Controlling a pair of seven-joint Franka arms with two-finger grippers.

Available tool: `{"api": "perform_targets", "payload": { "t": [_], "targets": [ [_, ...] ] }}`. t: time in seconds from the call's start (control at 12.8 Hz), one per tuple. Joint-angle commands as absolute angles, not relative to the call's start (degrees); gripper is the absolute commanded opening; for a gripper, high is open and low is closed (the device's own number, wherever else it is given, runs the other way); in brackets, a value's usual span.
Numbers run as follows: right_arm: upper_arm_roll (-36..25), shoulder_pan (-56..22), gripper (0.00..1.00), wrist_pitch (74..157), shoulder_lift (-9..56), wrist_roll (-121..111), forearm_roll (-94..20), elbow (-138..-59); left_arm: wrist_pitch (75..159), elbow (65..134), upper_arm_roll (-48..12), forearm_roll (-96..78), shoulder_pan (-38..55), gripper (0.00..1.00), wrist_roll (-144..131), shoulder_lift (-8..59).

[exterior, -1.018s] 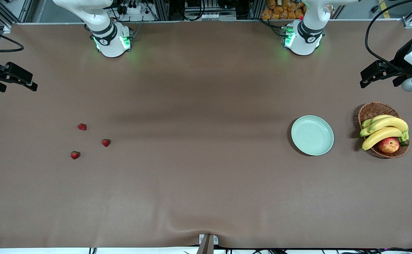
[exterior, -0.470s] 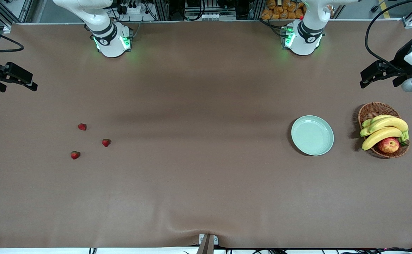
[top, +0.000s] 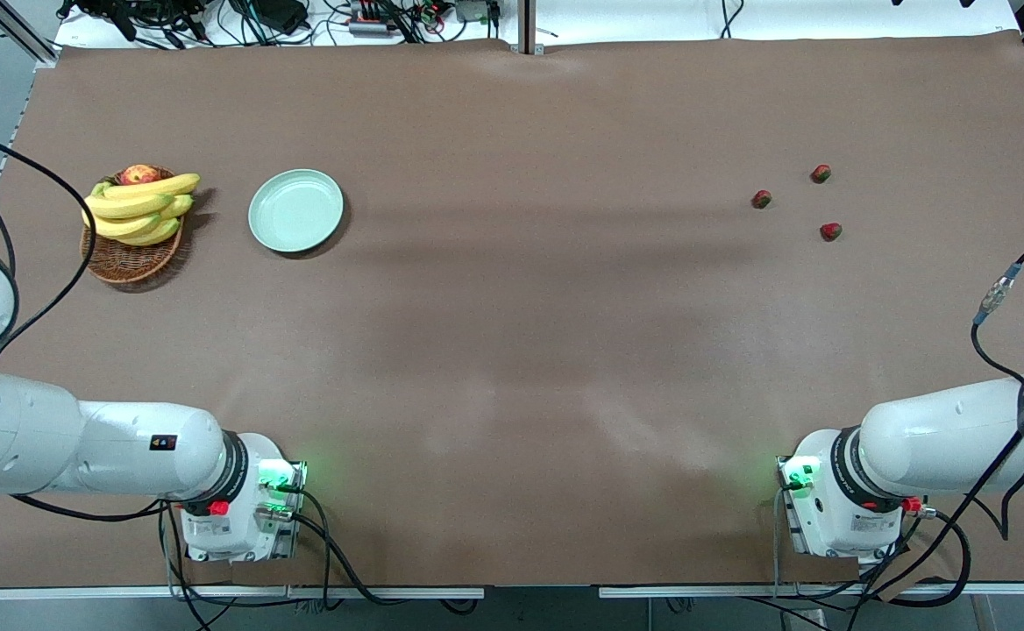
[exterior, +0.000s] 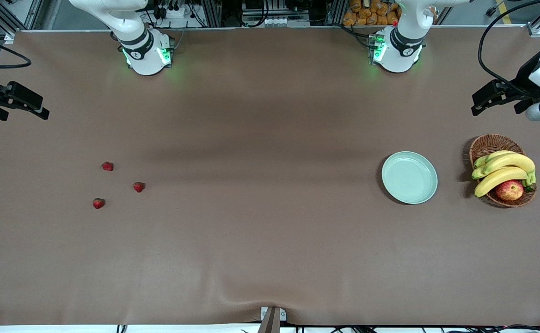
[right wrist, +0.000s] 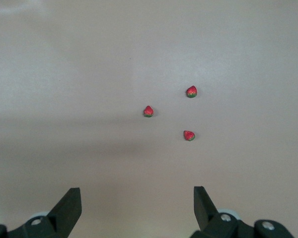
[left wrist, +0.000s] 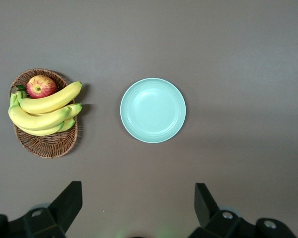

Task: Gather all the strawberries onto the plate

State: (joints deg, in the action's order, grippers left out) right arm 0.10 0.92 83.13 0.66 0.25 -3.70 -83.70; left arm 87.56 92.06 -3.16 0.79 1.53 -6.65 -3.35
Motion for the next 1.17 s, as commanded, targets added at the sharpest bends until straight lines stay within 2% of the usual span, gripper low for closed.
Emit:
{"api": "perform_targets", "payload": {
  "t": [0.0, 1.1],
  "targets": [
    [0.09, 0.79, 1.0, 82.97, 0.35, 0.97, -4.48, -83.76, 88.07, 92.99, -3.16, 1.23, 1.49, 1.0, -6.15, -3.69],
    [0.09, 0.88, 1.0, 82.97, 0.35, 0.97, -4.48, -83.76, 88.24, 95.45, -3.08, 1.23, 1.49, 1.0, -6.15, -4.31]
  ]
}}
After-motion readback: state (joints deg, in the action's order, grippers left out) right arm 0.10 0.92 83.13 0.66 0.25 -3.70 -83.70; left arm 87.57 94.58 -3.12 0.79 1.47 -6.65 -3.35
